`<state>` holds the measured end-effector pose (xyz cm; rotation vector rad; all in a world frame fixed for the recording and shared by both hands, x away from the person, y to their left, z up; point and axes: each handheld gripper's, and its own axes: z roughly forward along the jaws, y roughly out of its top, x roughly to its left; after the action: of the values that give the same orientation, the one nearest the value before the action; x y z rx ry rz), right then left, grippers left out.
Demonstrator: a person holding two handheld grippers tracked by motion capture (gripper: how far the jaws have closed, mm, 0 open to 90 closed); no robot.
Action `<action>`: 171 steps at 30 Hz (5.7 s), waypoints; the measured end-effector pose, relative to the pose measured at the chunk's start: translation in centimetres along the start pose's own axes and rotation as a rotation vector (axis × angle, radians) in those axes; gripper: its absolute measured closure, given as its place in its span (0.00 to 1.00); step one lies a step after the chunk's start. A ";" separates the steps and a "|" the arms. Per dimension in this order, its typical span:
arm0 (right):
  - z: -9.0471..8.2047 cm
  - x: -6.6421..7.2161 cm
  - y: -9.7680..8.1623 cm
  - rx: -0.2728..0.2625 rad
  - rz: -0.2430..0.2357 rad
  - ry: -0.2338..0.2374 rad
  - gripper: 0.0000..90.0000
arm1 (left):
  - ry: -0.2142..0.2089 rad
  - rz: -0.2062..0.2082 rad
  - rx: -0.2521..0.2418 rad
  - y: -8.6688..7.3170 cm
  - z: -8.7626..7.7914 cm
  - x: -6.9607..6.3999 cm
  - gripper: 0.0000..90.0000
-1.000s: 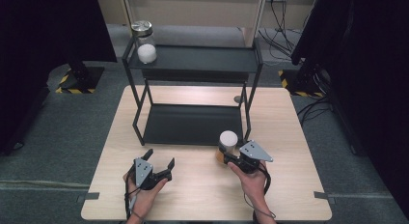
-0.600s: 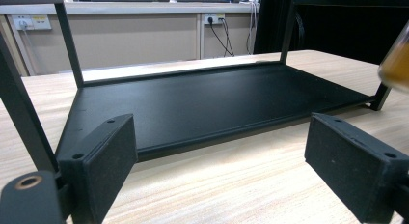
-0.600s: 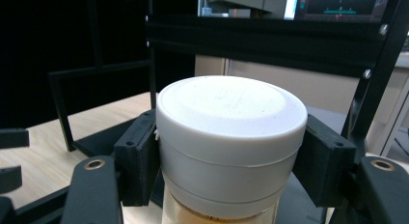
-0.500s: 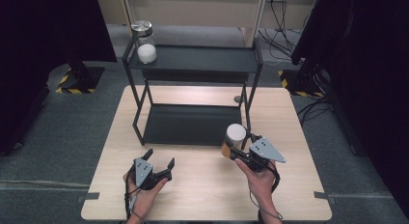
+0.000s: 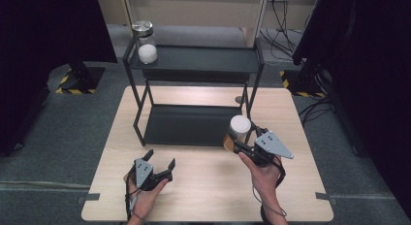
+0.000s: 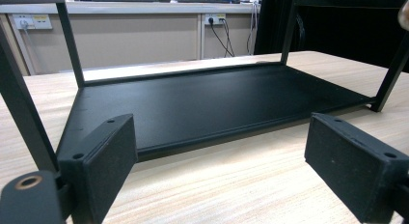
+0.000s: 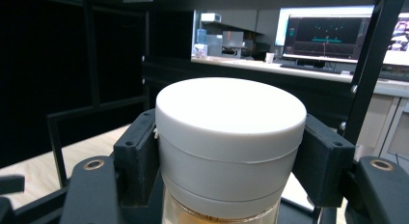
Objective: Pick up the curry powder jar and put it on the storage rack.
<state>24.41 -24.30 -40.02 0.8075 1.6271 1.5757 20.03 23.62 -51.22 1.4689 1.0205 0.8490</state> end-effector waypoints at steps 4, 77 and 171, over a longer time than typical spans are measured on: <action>0.0 0.0 0.7 -0.019 -0.004 -0.006 0.37 | 0.001 -0.001 -0.001 0.0 0.0 0.0 0.12; 1.8 -1.6 8.2 -0.155 -0.006 -0.070 0.37 | -0.004 0.002 0.001 0.0 0.1 0.1 0.12; 9.1 -3.3 18.4 -0.143 -0.005 -0.158 0.37 | -0.012 -0.003 0.003 0.1 0.1 0.2 0.12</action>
<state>32.99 -21.02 -21.35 0.8291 1.3870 1.5635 20.22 23.71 -51.19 1.4729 1.0150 0.8362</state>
